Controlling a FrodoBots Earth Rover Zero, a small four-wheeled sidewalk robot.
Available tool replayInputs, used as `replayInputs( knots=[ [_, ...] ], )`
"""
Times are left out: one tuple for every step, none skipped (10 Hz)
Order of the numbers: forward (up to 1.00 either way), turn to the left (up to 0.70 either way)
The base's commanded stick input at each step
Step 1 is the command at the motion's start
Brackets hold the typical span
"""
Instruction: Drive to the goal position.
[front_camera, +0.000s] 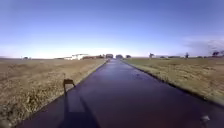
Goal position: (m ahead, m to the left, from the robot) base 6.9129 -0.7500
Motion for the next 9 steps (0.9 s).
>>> replayInputs(
  knots=[
    [1.00,0.00],
    [1.00,0.00],
    [1.00,0.00],
    [1.00,0.00],
    [1.00,0.00],
    [1.00,0.00],
    [1.00,0.00],
    [1.00,-0.01],
    [1.00,-0.21]
  ],
)
